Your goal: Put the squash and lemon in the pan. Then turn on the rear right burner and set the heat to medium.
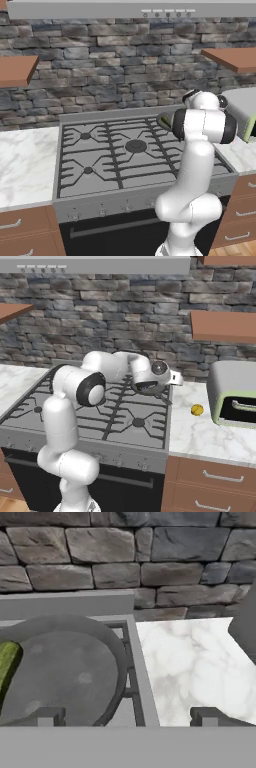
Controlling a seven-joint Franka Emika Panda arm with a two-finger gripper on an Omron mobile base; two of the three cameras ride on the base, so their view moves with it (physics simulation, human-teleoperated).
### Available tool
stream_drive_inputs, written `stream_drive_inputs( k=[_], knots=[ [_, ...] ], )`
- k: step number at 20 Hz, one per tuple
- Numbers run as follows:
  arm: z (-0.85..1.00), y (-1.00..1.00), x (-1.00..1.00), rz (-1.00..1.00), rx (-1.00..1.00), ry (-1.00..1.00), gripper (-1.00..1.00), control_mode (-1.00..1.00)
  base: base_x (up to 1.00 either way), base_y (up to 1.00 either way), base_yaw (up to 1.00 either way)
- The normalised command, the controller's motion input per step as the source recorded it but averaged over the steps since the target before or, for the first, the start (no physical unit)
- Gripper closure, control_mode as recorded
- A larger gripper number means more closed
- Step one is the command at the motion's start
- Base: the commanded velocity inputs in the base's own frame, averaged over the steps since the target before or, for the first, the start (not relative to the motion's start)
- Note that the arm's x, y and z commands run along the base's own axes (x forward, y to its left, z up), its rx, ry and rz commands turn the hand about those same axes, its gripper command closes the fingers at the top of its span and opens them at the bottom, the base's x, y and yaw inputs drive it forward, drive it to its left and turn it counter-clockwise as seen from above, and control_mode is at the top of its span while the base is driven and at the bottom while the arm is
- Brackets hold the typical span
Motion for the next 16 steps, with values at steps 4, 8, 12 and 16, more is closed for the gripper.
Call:
stream_drive_inputs(
  k=[4,8,12,16],
  knots=[
    [0.33,-0.42,-0.59,-0.17,0.03,0.01,-1.00,-1.00,0.00,0.00,0.00],
    [0.35,-0.19,-0.76,-0.15,0.09,-0.01,-1.00,-1.00,0.00,0.00,0.00],
    [0.37,-0.03,-0.84,-0.17,0.18,0.00,-1.00,-1.00,0.00,0.00,0.00],
    [0.15,0.00,-0.80,-0.34,0.14,0.01,-1.00,-1.00,0.00,0.00,0.00]
  ],
)
